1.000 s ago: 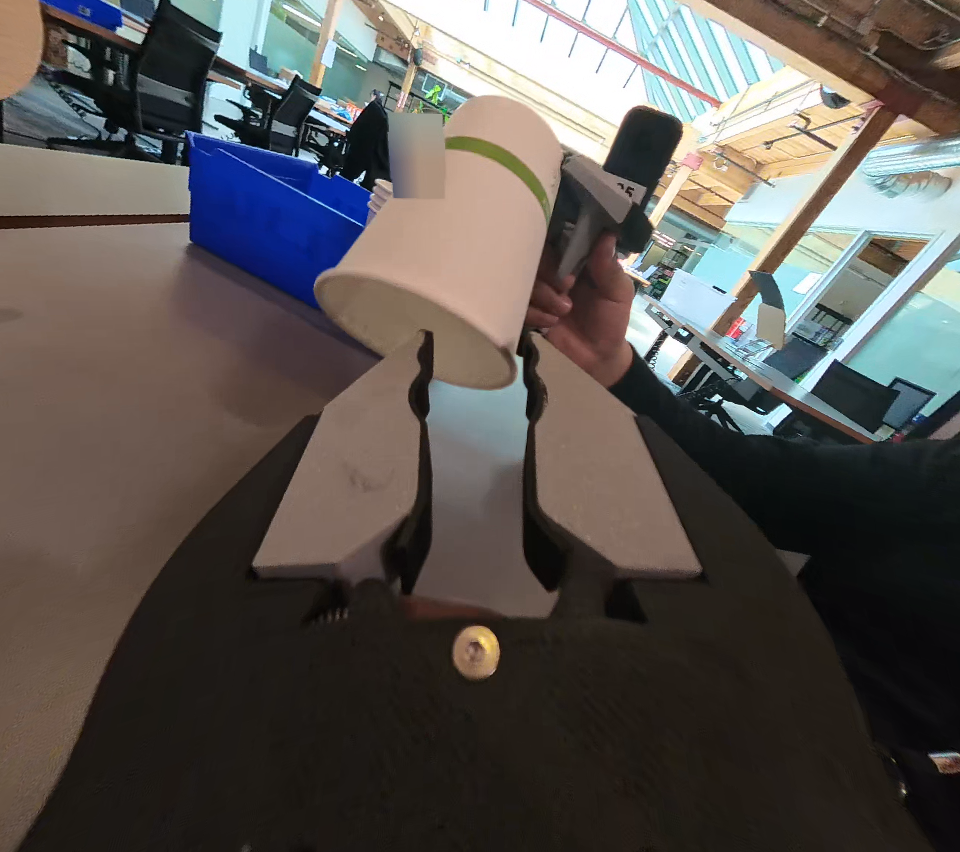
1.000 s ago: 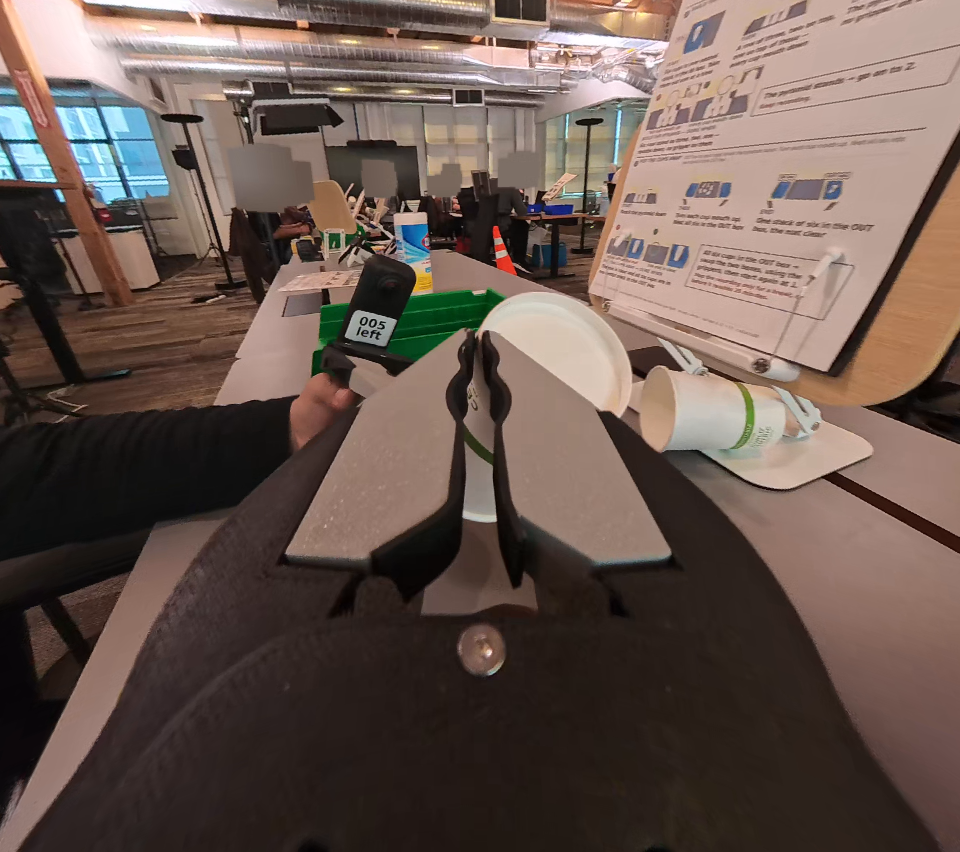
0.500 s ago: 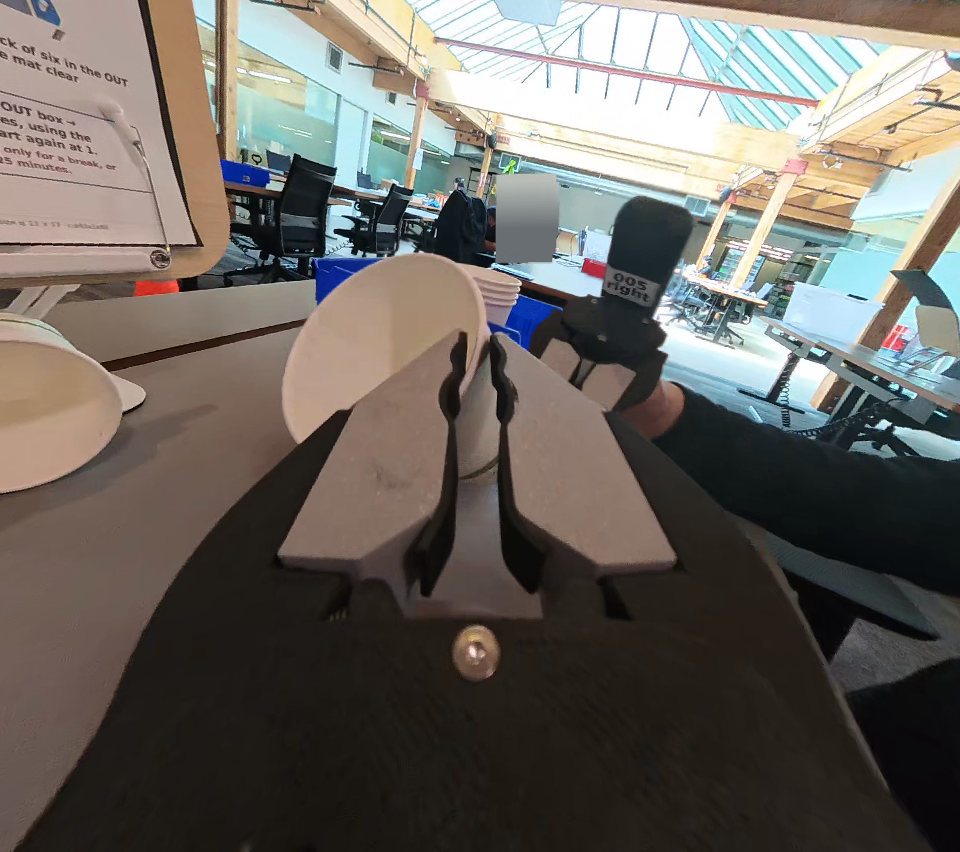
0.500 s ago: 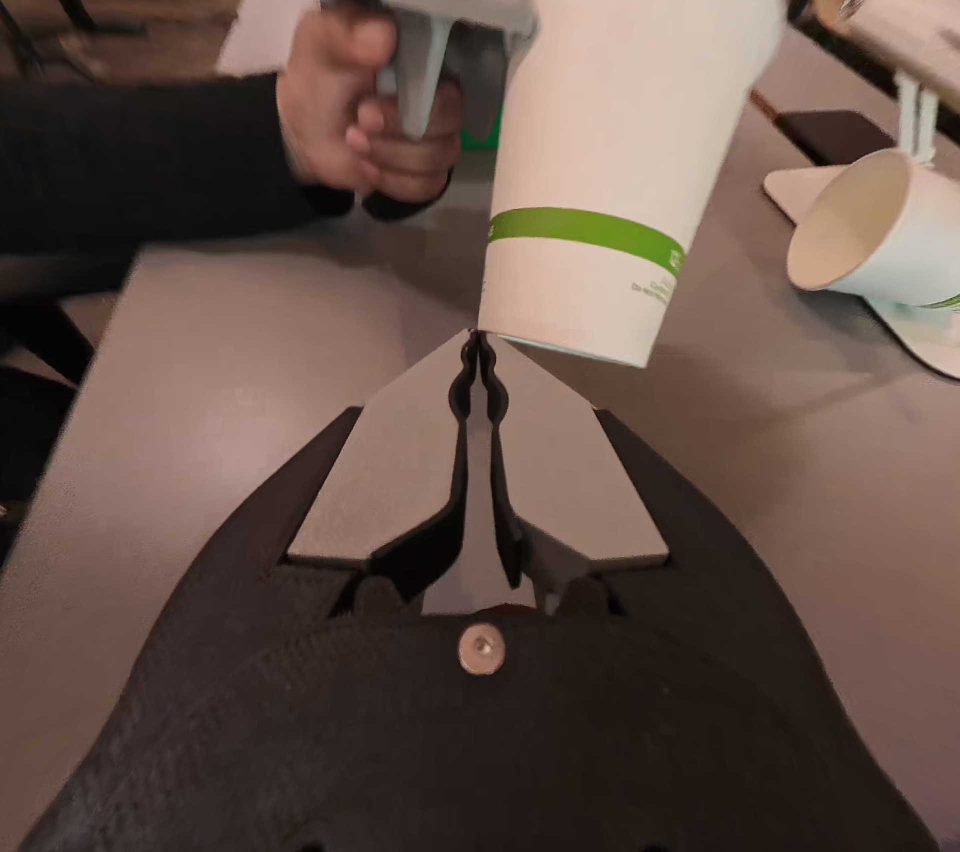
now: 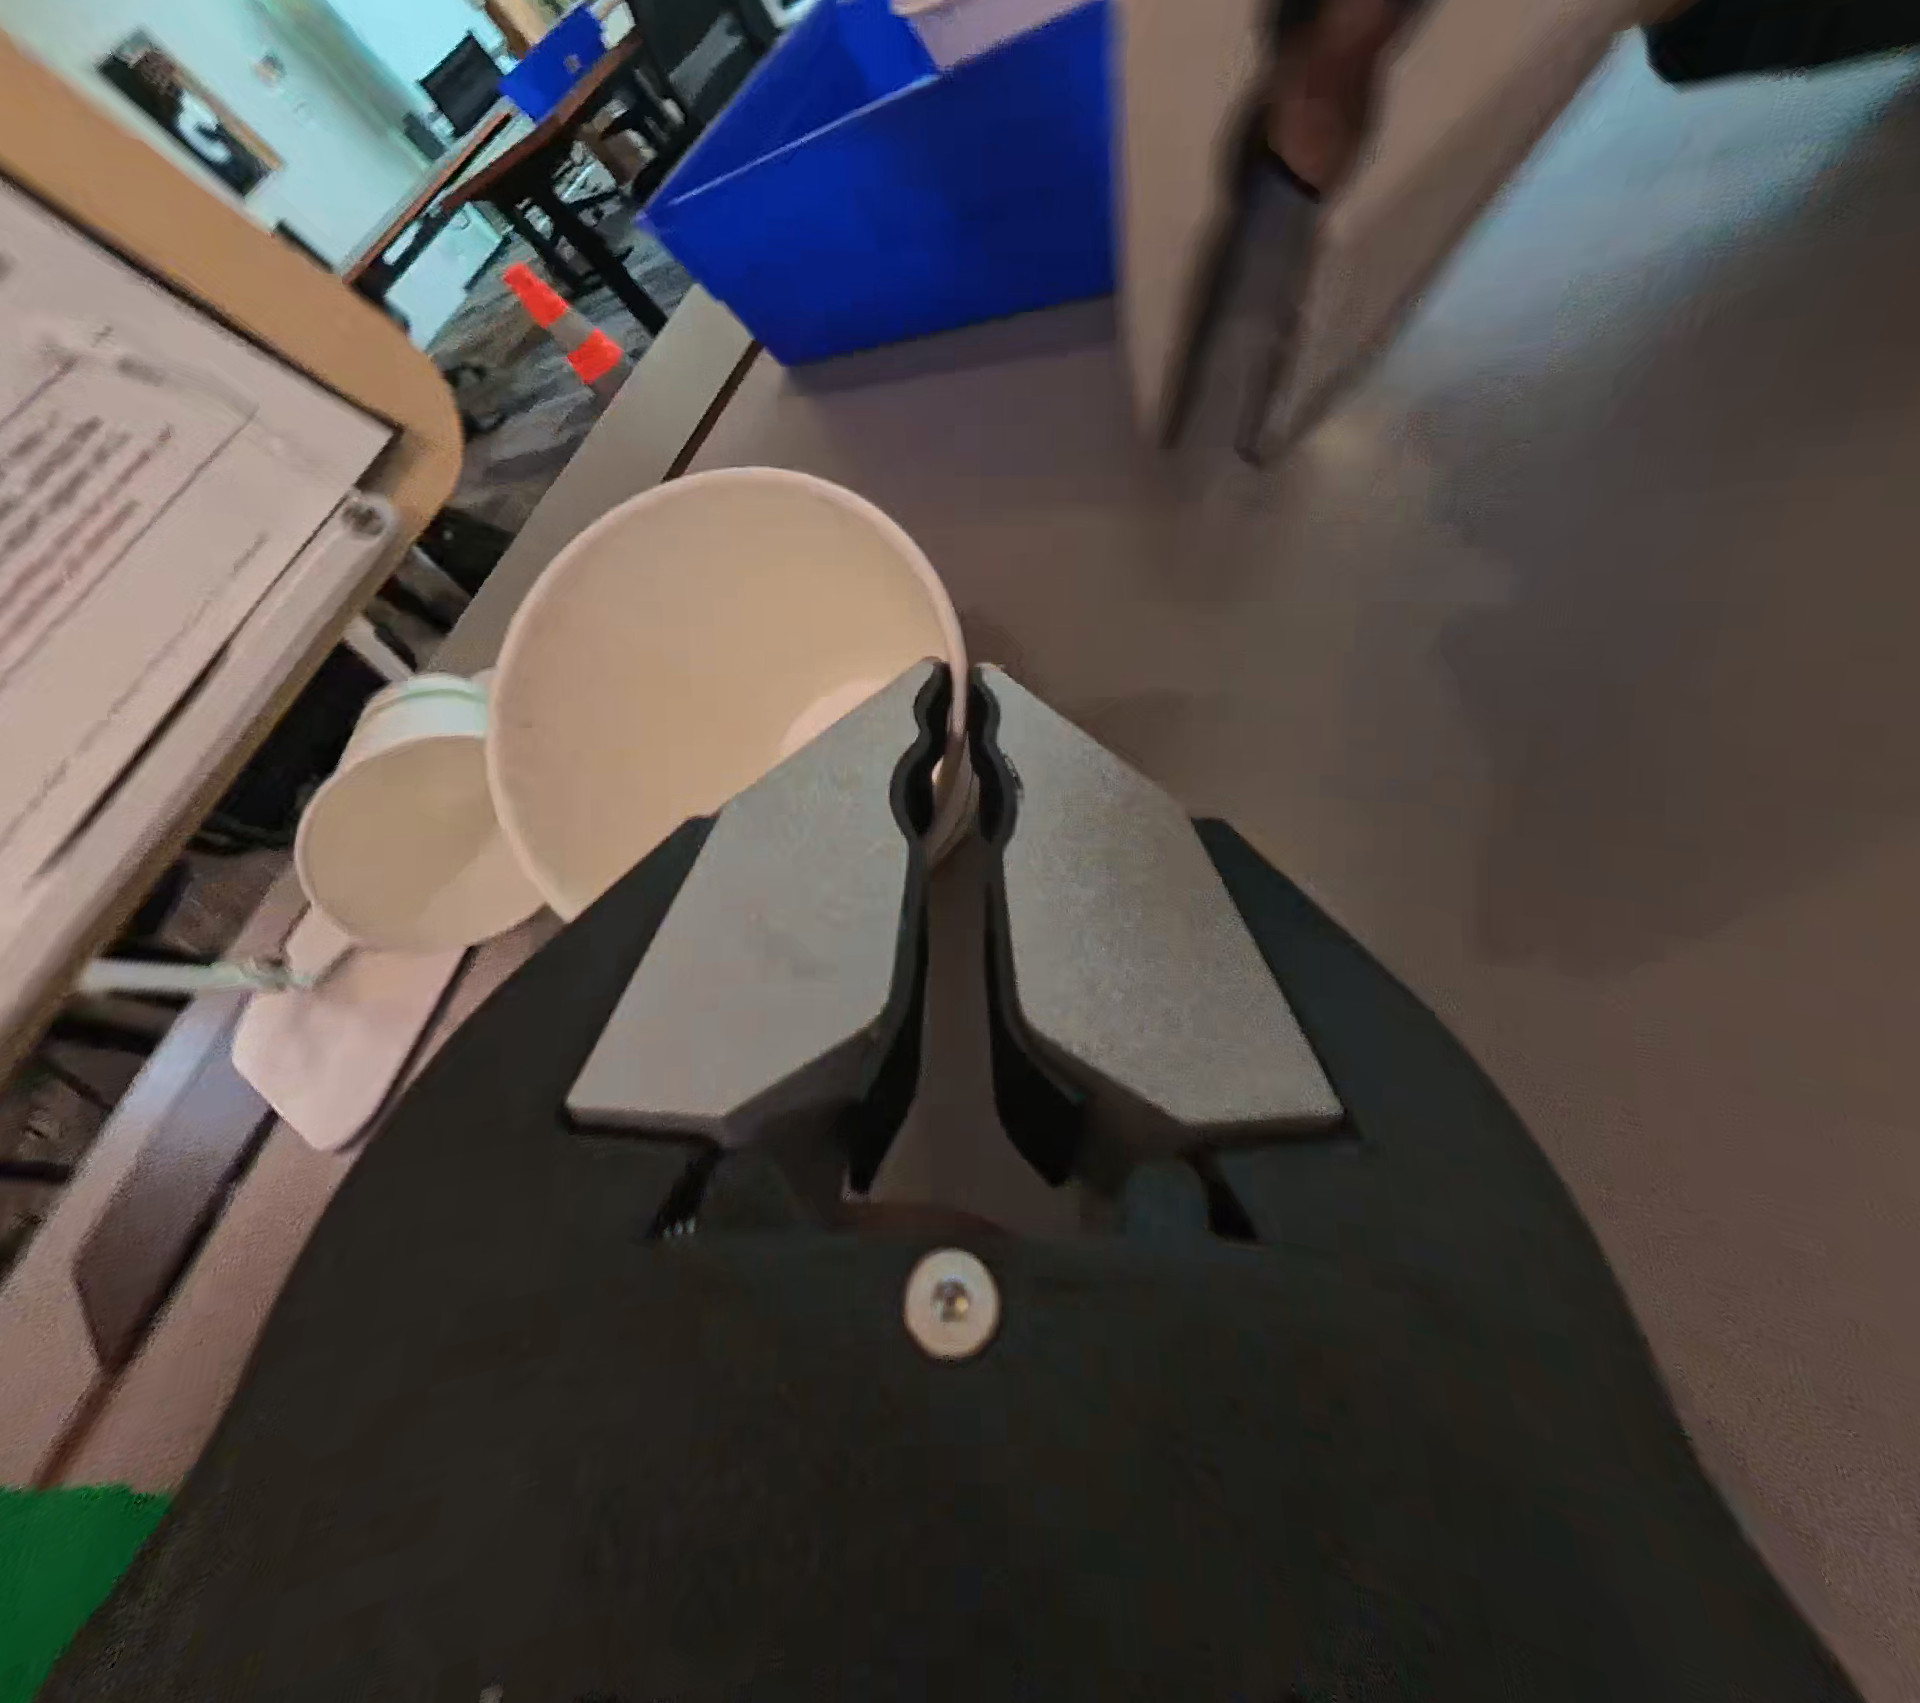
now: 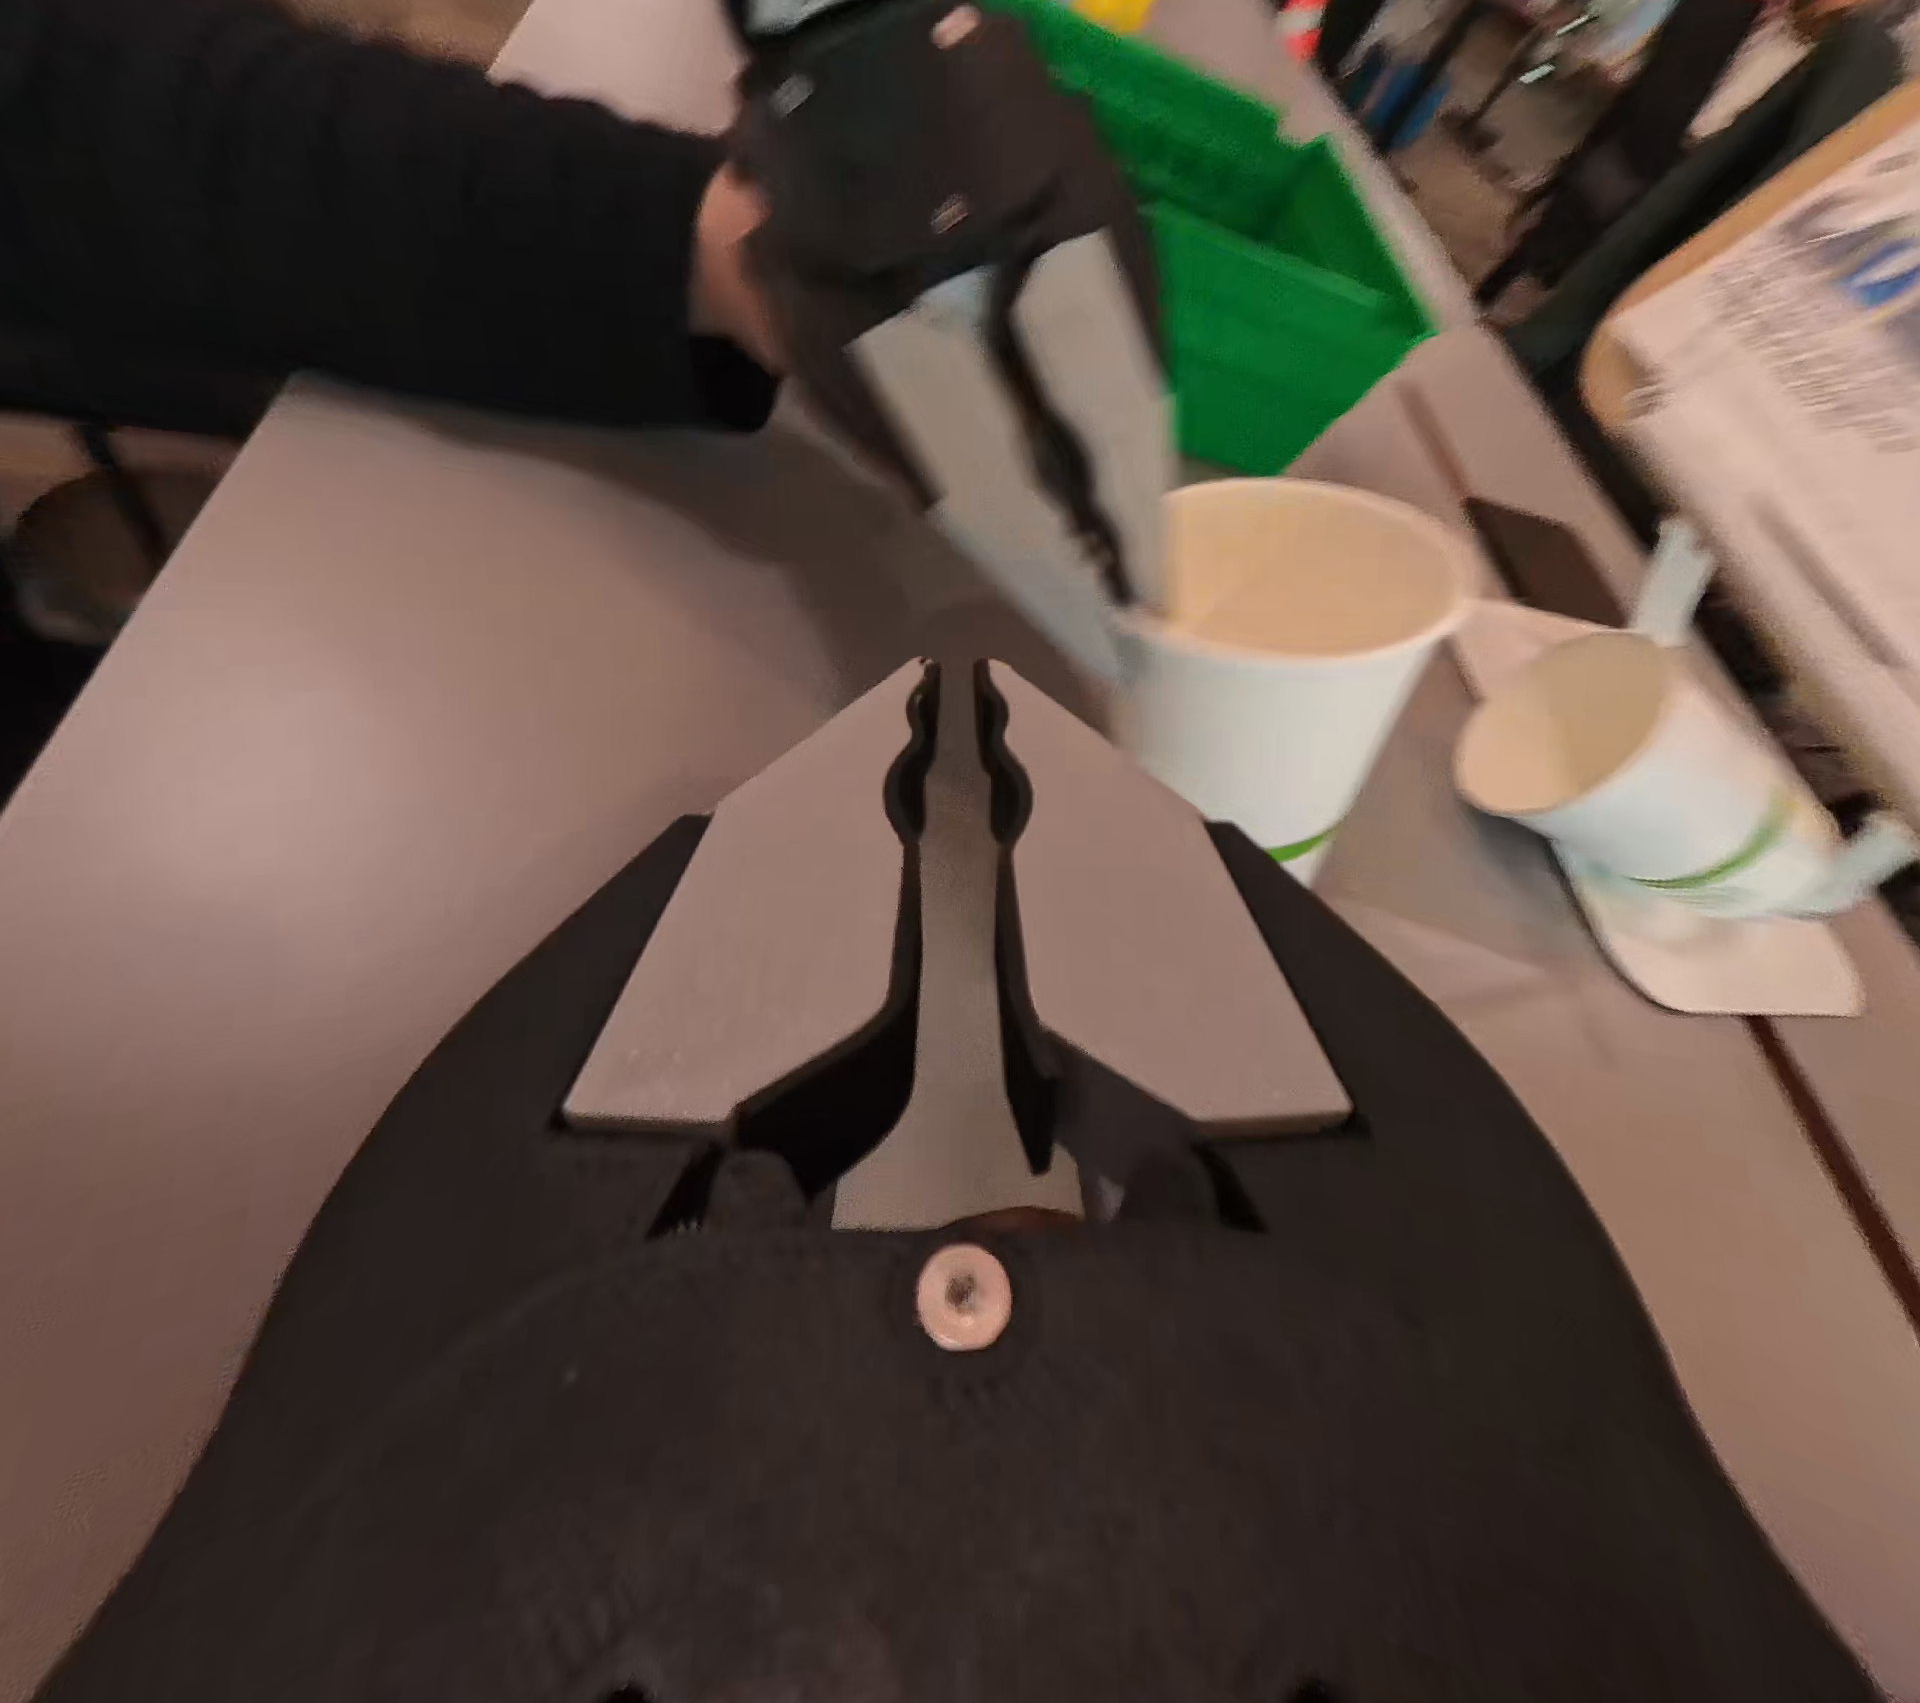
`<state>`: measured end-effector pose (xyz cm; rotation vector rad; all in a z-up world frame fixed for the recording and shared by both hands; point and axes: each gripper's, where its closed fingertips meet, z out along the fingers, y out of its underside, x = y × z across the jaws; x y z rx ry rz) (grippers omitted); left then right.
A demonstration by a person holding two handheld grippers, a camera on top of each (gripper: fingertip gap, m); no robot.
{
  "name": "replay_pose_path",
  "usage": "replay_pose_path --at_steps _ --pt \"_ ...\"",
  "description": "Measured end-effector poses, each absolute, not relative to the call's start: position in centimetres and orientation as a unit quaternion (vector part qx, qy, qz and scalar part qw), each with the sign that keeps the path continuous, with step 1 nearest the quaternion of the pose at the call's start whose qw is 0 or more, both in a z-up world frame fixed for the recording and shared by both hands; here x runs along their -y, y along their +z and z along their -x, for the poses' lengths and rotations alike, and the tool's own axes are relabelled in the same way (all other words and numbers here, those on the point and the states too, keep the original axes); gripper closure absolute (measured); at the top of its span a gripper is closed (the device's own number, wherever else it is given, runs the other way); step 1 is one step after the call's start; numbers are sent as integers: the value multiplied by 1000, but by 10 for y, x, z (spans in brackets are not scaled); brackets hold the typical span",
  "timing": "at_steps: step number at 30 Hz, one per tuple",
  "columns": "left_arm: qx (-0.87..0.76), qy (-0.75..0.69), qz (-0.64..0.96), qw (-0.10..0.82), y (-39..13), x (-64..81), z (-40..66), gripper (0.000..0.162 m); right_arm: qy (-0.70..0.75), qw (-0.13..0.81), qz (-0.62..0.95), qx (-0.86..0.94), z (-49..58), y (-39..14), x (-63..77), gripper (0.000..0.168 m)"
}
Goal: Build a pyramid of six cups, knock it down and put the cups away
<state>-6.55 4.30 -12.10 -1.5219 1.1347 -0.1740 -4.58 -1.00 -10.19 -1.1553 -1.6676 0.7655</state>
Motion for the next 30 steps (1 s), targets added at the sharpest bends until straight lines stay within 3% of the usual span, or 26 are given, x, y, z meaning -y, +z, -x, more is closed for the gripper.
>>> replay_pose_path --at_steps 3,7,9,10,11,17,24,27,30 --pt "-577 -22 599 555 -139 -23 47 160 292 494 461 677 40 -94 6 147" --pt "-643 -1 571 511 -160 -5 33 157 177 495 445 725 41 -120 0 135" --pt "-660 28 560 500 -165 -3 32 157 114 473 438 756 40 -139 -2 143" --pt "-664 42 558 496 -166 -3 33 157 68 469 430 769 38 -148 -6 162" --pt "-667 53 557 491 -167 -4 34 157 28 469 416 779 37 -155 -9 168" --pt "-663 36 561 494 -166 -3 32 156 -56 481 406 775 40 -159 -19 168" --pt "-667 36 560 490 -169 -1 32 157 56 455 424 781 41 -160 4 168" --pt "-666 36 562 489 -171 -2 33 157 57 456 429 778 41 -159 2 161" --pt "-657 34 566 497 -168 -6 35 157 111 438 445 773 44 -156 16 107"
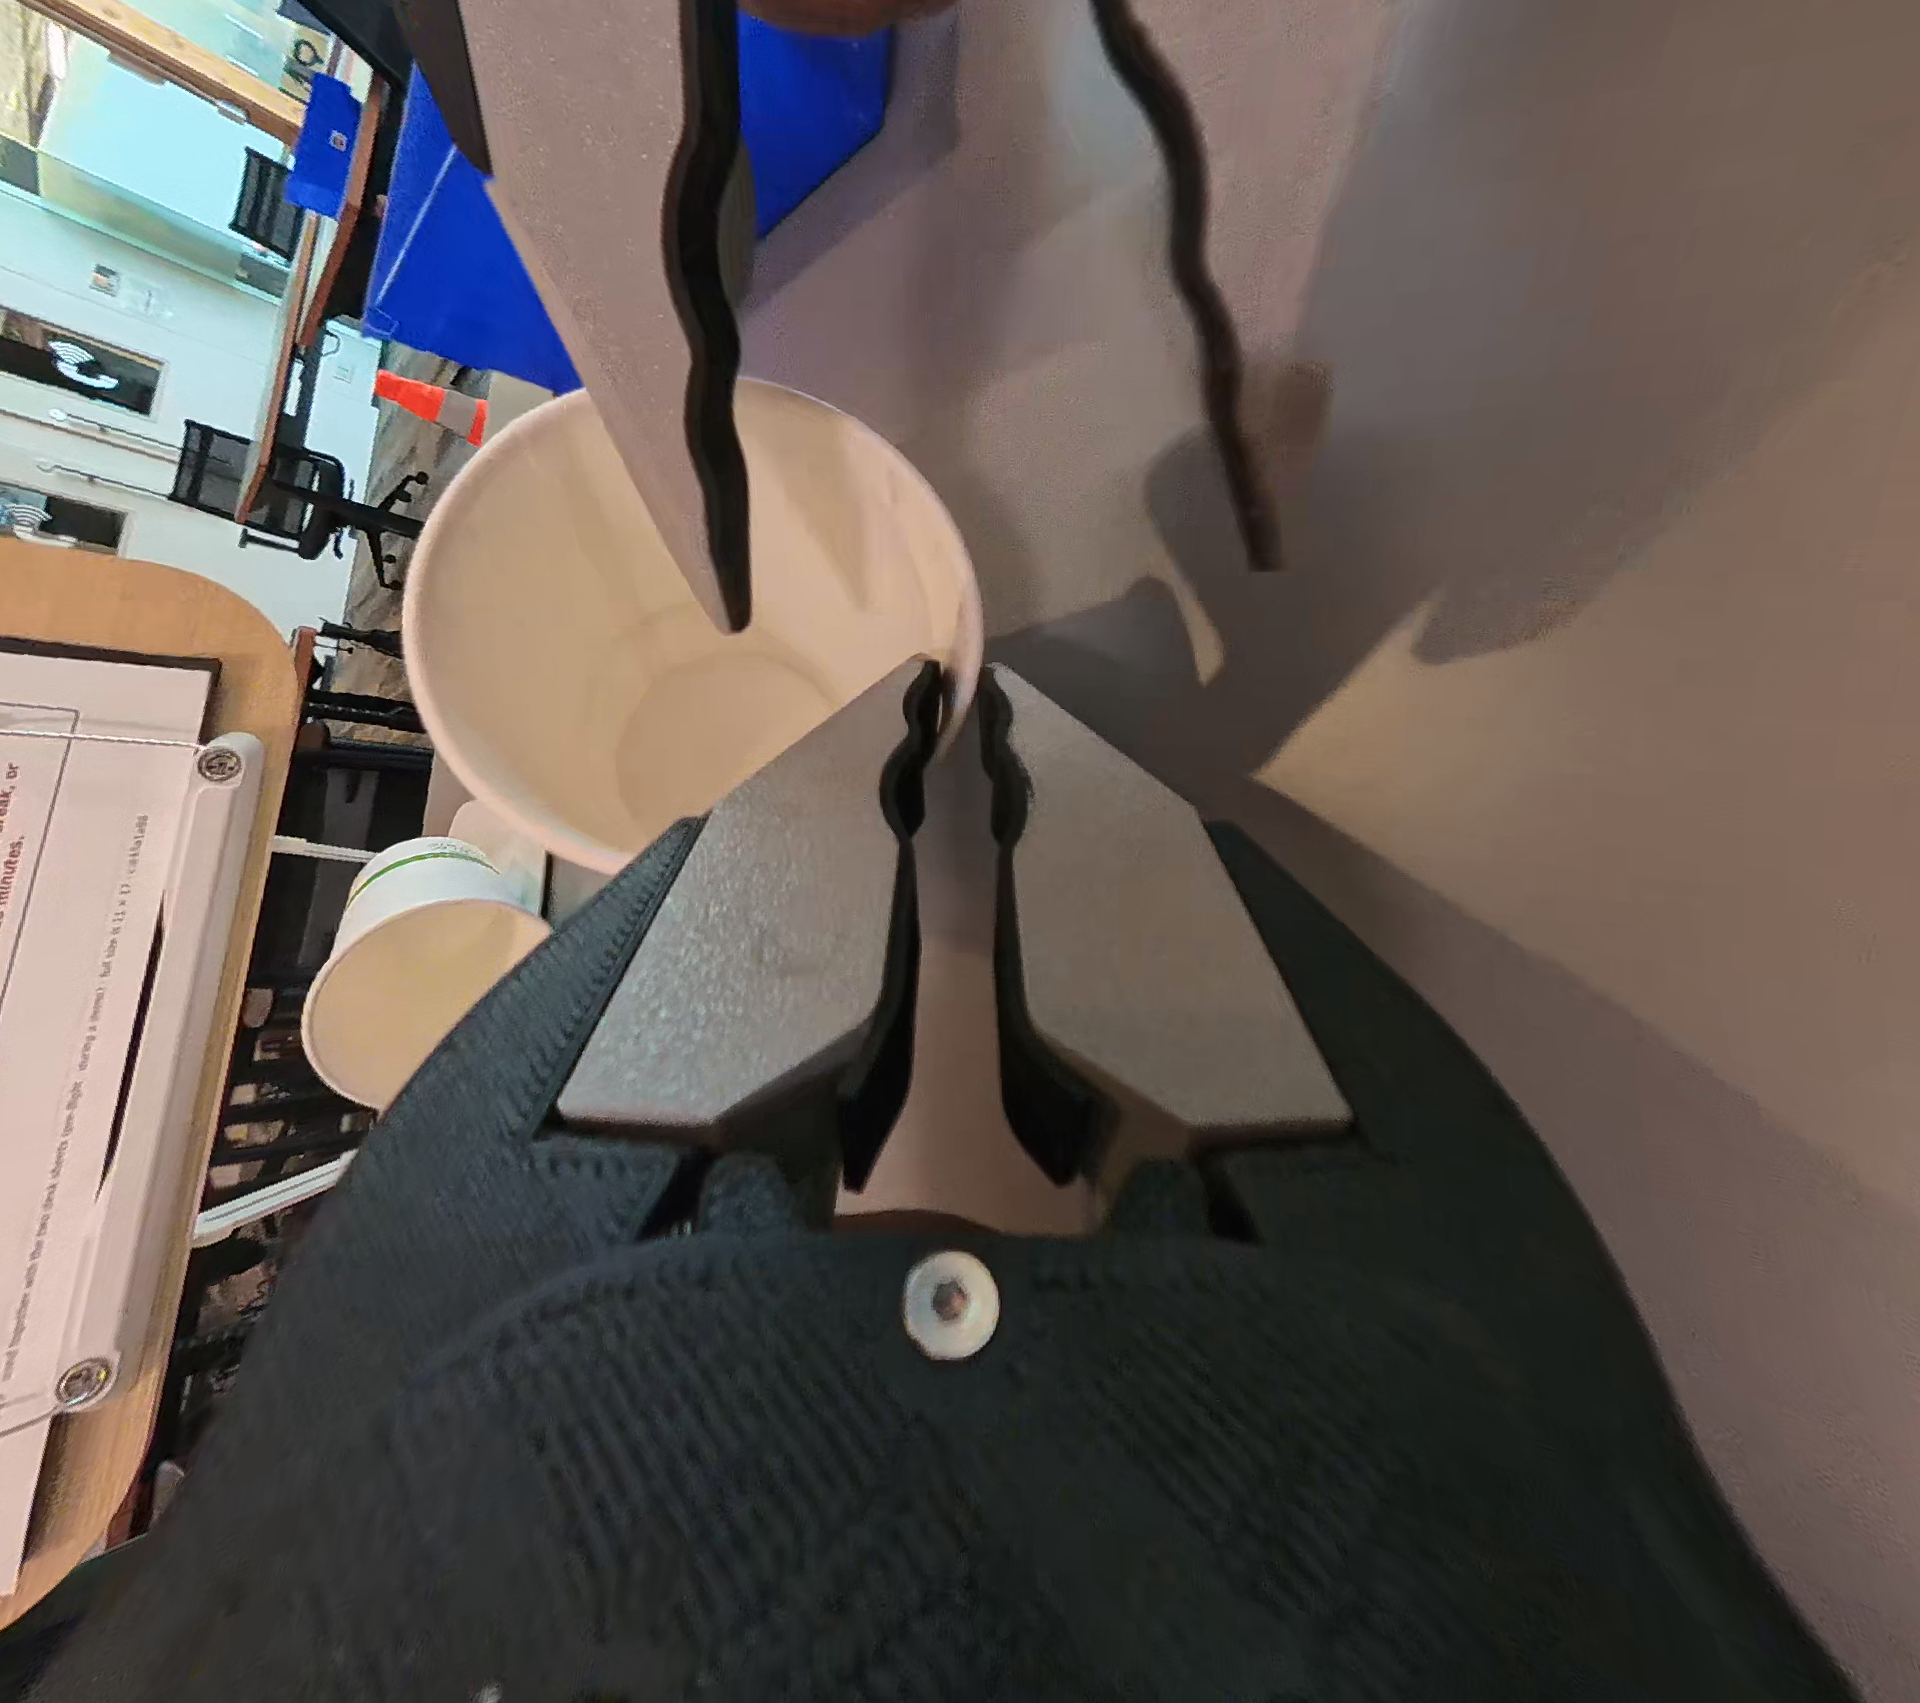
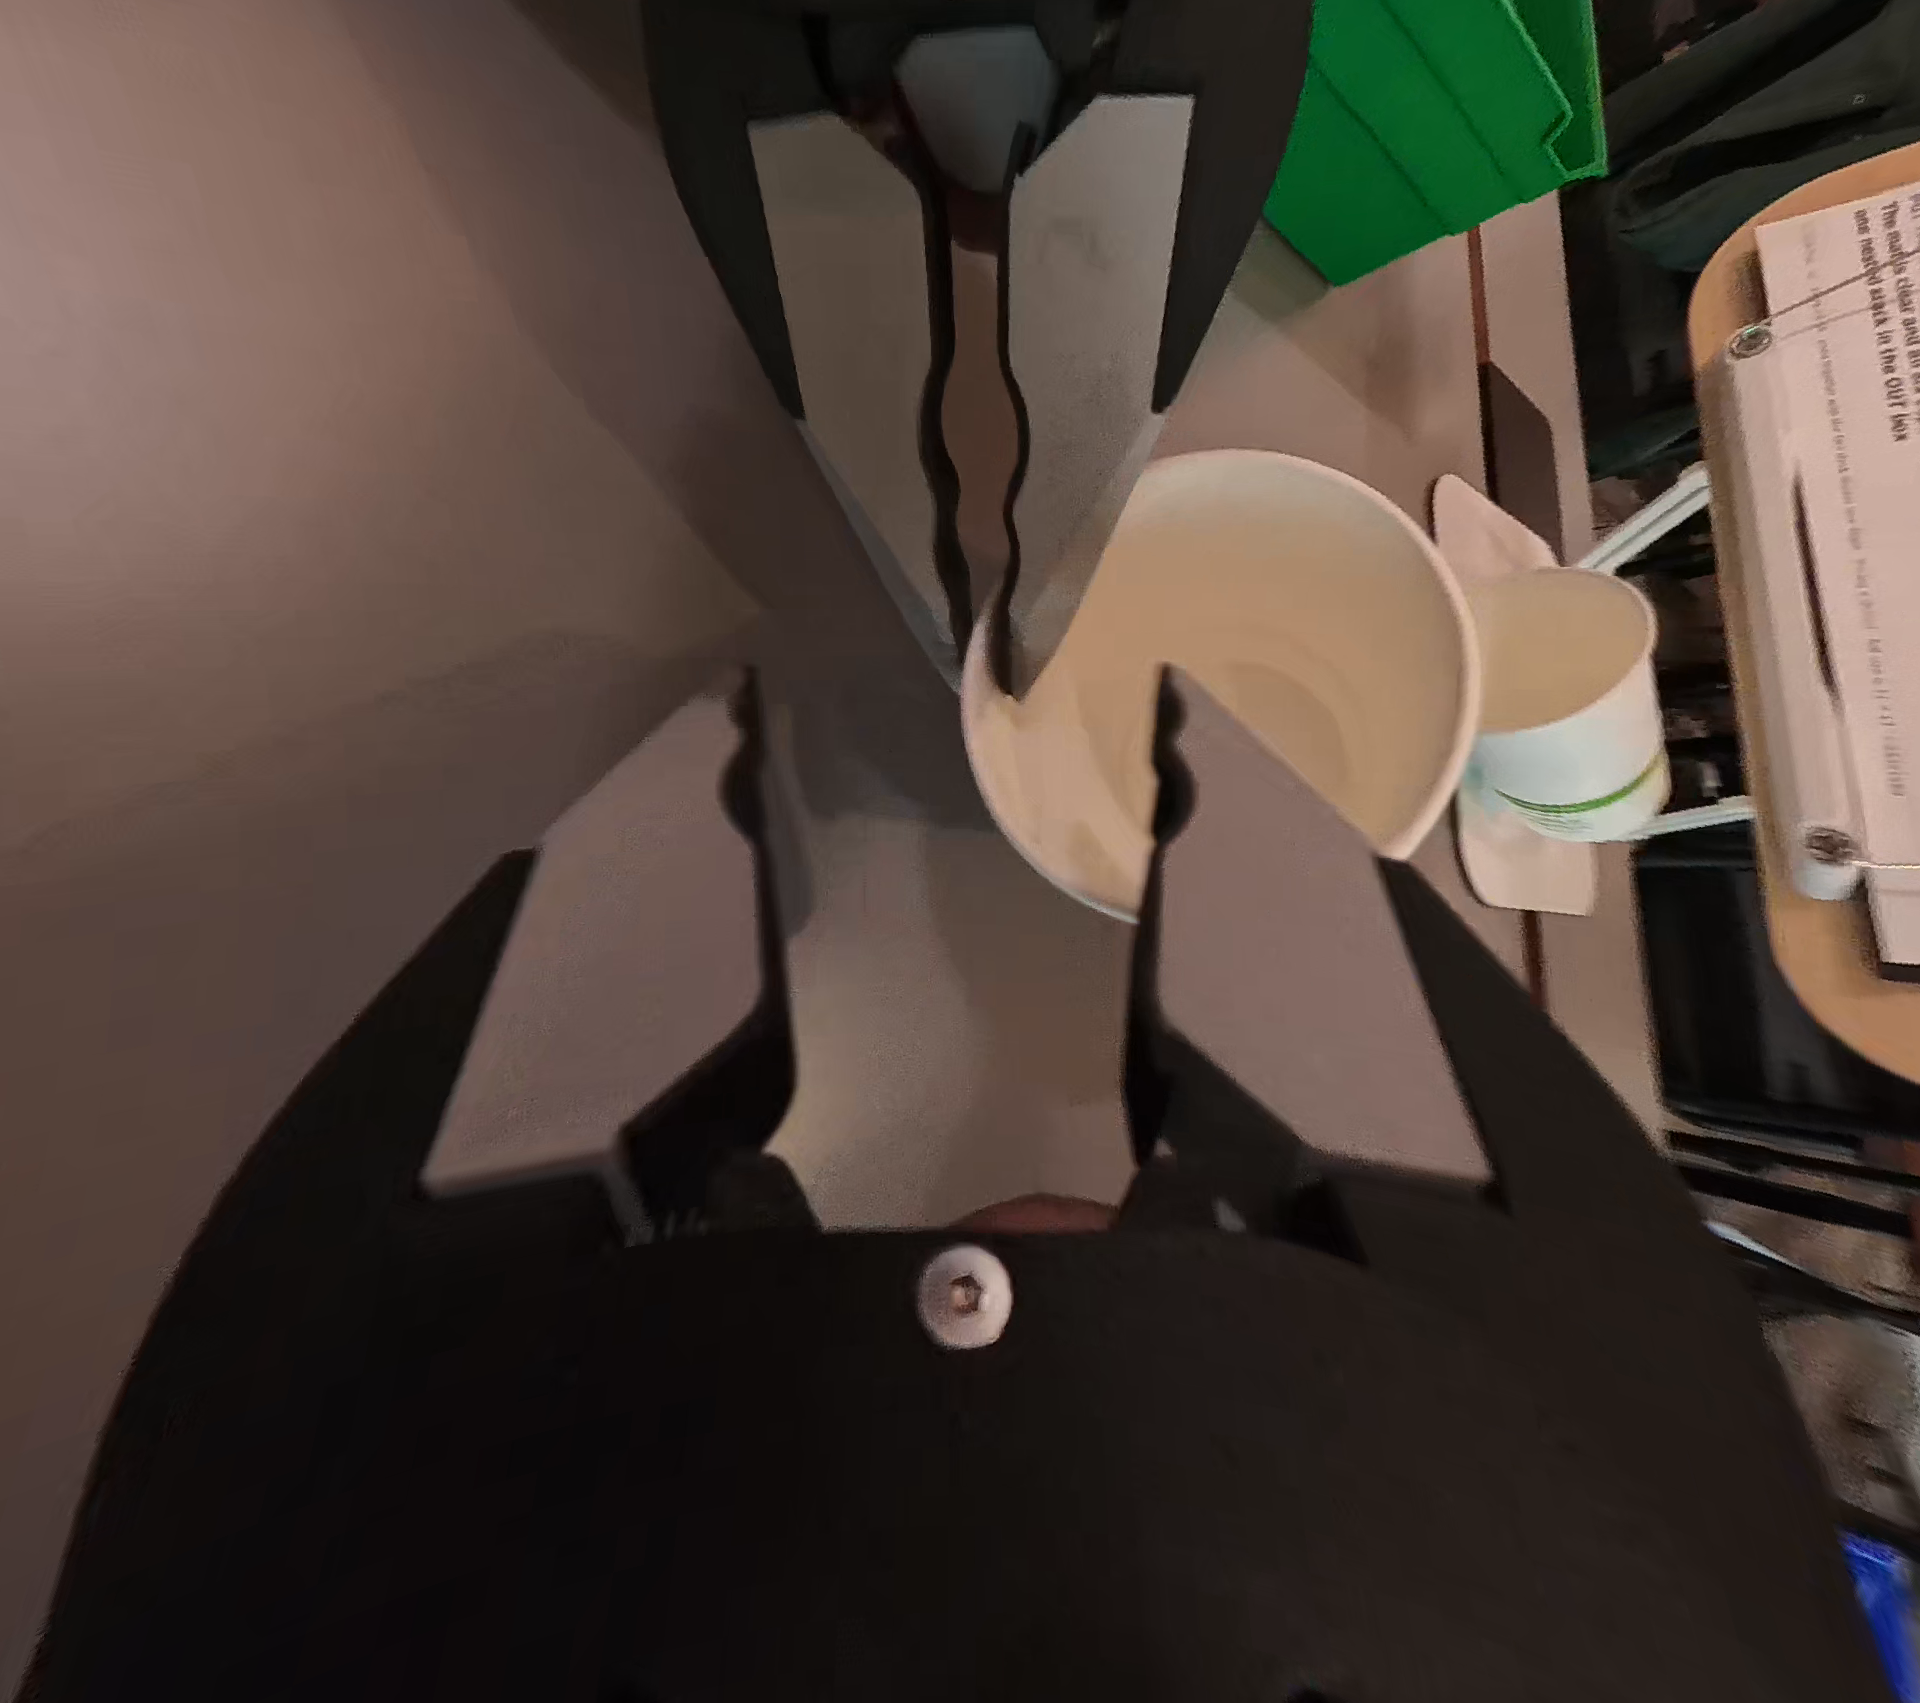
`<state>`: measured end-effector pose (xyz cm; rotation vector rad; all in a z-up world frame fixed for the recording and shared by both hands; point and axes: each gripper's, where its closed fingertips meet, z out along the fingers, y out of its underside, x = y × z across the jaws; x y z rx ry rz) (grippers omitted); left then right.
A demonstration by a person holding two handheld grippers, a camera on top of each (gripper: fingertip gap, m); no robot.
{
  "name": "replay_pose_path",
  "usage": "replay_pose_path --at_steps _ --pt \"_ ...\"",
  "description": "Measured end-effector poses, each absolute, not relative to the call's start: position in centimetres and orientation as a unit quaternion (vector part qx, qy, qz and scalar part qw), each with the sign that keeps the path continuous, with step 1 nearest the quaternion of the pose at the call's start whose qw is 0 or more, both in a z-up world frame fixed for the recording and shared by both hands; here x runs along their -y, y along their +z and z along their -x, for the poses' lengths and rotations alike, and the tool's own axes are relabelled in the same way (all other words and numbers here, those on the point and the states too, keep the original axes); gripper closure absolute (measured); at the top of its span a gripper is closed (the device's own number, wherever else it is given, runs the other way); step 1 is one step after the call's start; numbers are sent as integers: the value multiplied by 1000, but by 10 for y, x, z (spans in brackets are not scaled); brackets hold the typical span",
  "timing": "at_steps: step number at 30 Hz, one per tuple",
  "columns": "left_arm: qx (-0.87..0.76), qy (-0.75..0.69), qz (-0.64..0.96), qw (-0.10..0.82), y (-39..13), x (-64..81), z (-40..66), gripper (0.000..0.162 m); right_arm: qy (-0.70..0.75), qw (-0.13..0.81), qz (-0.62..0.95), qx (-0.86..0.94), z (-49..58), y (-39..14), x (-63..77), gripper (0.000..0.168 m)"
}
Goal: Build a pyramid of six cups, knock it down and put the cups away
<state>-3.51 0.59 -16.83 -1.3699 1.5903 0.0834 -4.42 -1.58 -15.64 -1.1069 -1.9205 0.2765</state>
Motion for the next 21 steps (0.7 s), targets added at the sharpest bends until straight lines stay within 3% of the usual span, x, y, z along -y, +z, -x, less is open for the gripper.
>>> replay_pose_path --at_steps 1,3,5,7,12,21 --pt "-655 33 567 499 -167 -6 36 157 126 432 453 770 46 -156 19 89" --pt "-652 23 564 506 -164 -4 33 158 89 443 454 768 45 -157 9 112" --pt "-648 14 560 516 -158 -2 30 159 32 456 438 774 42 -163 -2 123" --pt "-645 15 559 521 -156 -2 30 159 -25 467 426 774 40 -164 -13 161" --pt "-604 38 551 575 -137 -13 33 150 -82 485 422 762 39 -154 -22 168" --pt "-490 -50 561 665 -84 -18 49 162 -117 582 492 637 9 -102 -74 168"
